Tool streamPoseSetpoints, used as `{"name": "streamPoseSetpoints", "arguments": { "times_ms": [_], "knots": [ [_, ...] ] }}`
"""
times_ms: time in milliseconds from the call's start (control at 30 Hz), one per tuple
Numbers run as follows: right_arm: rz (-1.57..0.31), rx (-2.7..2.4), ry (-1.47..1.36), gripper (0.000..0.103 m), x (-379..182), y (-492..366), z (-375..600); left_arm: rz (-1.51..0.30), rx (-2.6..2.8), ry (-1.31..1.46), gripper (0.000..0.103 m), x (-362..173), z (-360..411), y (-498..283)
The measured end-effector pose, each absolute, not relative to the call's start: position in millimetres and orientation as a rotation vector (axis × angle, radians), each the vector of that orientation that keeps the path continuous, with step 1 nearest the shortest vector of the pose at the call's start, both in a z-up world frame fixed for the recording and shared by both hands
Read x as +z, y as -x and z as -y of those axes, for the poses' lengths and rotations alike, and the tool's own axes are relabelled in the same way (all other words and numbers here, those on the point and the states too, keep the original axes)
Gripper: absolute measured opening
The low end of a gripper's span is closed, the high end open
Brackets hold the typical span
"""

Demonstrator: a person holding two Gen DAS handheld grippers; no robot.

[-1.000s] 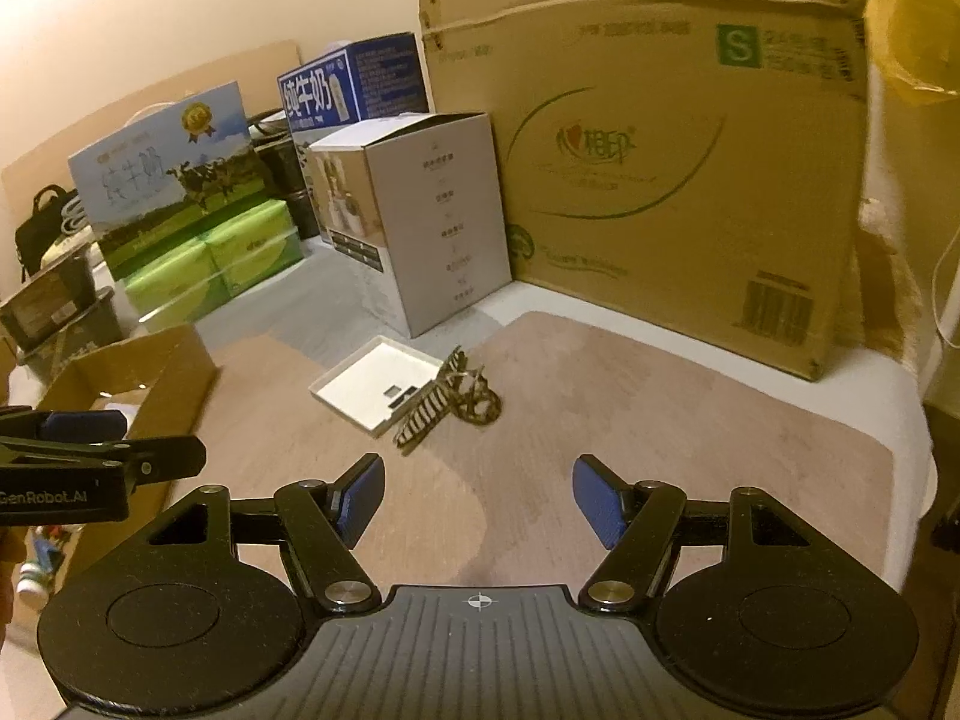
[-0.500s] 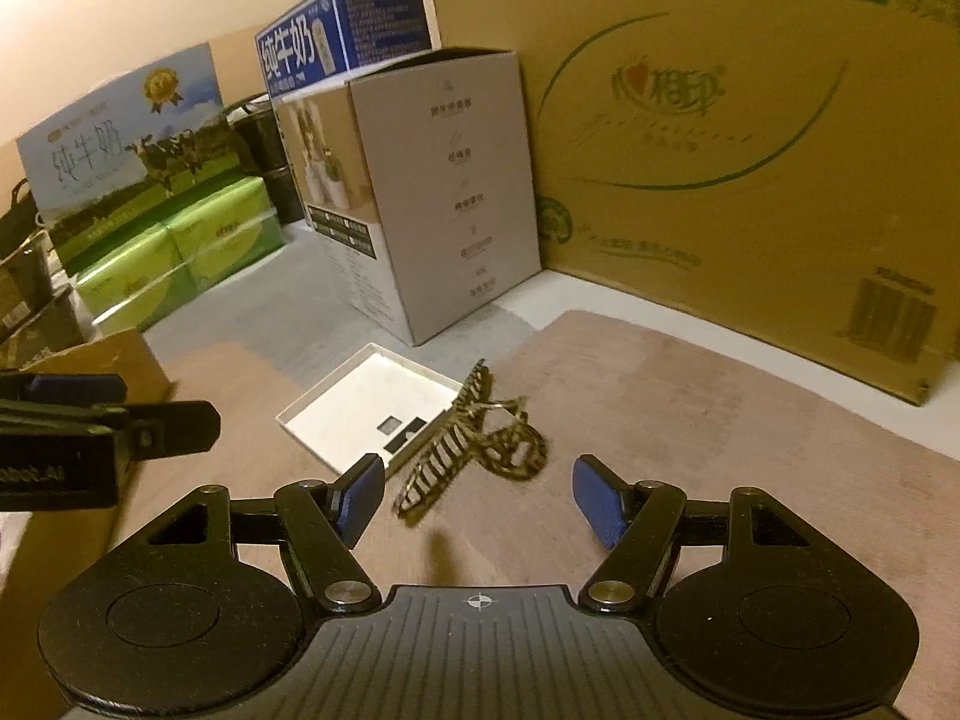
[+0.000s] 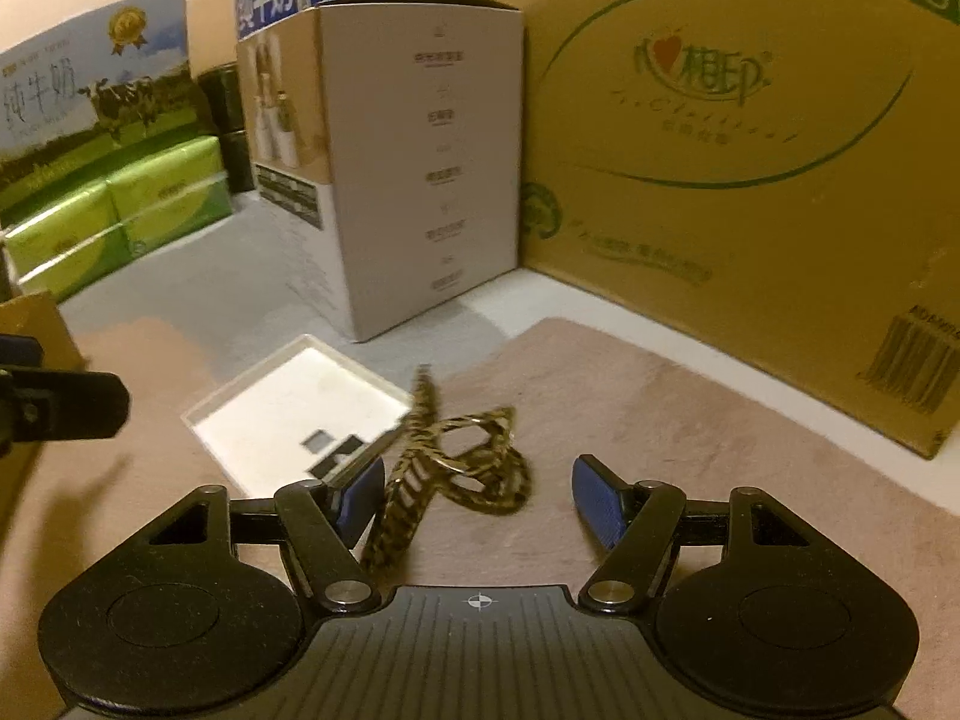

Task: Organize rigid objects
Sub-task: 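Grasp the white square lid with the left tool while the right tool grasps the keychain lanyard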

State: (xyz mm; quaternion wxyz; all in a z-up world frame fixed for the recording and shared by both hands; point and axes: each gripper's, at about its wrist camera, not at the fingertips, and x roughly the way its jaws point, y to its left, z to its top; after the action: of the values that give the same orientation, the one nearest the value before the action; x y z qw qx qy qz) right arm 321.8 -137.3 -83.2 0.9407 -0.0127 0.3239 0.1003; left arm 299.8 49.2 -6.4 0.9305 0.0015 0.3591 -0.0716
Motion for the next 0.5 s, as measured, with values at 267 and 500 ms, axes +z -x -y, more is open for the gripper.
{"name": "streamPoseSetpoints", "arguments": {
  "times_ms": [267,500],
  "knots": [
    [-0.622,0.306,0.067,0.056,-86.8,-329.0,139.4,-0.751,-0.159,0.002,0.079,-9.4,-44.3,-307.7],
    [-0.615,0.323,0.039,0.041,-84.6,-324.9,154.5,-0.762,-0.168,-0.024,0.079,-12.3,-33.5,-314.4]
  ]
}}
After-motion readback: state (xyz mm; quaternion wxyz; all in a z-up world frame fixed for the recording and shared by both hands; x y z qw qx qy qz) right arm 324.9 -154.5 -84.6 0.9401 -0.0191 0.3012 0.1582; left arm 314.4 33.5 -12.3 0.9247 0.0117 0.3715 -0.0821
